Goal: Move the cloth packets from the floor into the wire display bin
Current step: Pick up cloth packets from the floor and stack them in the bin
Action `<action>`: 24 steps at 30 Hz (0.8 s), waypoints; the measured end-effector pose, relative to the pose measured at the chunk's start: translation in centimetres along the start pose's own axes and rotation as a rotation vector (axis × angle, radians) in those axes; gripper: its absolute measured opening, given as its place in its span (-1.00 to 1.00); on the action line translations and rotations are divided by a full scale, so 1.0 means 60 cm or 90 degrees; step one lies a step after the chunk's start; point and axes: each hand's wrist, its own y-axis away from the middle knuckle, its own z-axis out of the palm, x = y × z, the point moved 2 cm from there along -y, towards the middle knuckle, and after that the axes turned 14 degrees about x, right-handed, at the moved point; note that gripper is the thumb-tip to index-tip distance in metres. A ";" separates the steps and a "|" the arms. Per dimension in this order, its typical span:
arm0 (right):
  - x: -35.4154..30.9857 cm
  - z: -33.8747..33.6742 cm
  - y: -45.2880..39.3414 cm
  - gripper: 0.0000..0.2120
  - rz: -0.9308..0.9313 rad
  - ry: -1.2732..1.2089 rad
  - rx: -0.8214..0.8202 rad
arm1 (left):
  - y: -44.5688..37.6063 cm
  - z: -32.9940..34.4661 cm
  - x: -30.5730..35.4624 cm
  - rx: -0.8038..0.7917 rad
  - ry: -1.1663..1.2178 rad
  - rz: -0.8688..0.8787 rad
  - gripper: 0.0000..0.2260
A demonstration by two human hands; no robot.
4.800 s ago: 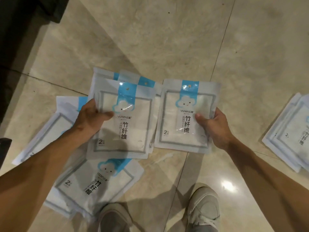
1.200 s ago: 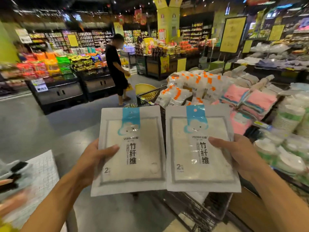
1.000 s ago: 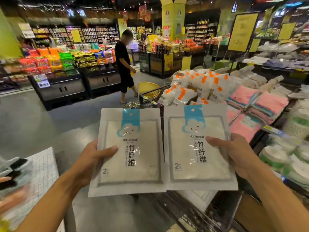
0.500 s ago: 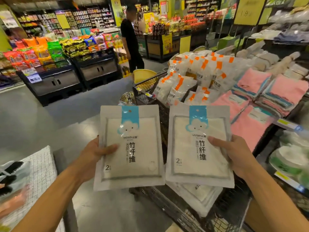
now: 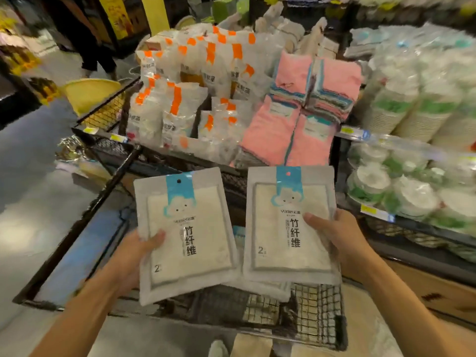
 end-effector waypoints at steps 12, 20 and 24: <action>0.215 0.041 -0.101 -0.70 0.090 0.034 0.170 | -0.299 0.024 -0.168 -0.054 -0.162 -0.167 -0.74; 0.402 0.068 -0.217 -0.74 0.199 0.071 0.176 | -0.465 0.066 -0.332 -0.044 -0.160 -0.234 -0.60; 0.480 0.081 -0.276 -0.79 0.211 0.089 0.177 | -0.540 0.085 -0.406 -0.025 -0.182 -0.229 -0.66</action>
